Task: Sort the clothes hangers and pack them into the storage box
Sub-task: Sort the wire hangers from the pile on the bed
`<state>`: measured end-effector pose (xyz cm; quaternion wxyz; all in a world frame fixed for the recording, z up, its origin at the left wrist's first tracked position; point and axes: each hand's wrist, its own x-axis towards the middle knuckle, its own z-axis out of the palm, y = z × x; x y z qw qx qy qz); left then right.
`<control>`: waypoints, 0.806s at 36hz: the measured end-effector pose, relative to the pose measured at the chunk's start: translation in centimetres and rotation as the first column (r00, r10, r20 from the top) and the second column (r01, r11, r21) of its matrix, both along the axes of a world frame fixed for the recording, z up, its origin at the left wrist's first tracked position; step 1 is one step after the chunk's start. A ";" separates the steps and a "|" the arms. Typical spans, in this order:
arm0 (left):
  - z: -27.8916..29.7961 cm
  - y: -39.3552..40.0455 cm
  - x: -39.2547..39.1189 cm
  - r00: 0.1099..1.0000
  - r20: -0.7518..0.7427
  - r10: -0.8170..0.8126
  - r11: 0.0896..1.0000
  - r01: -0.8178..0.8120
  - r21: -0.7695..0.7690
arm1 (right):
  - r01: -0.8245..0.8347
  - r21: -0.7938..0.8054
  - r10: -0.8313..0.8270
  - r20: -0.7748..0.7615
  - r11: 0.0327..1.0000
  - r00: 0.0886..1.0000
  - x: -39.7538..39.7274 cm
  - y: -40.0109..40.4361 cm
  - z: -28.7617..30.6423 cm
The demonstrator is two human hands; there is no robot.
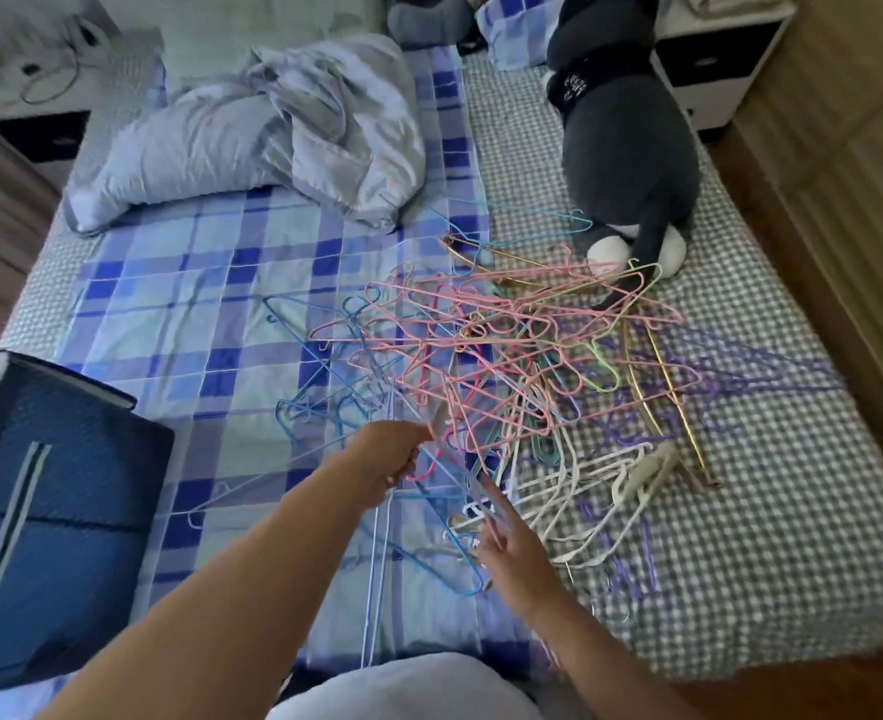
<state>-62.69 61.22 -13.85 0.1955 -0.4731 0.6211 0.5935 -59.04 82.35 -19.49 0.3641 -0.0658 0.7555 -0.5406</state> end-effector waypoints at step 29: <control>0.1 0.0 -3.7 0.980 0.032 -0.197 0.971 0.190 0.144 | -0.125 0.218 0.195 -0.336 0.968 0.921 -3.5 2.7 -1.1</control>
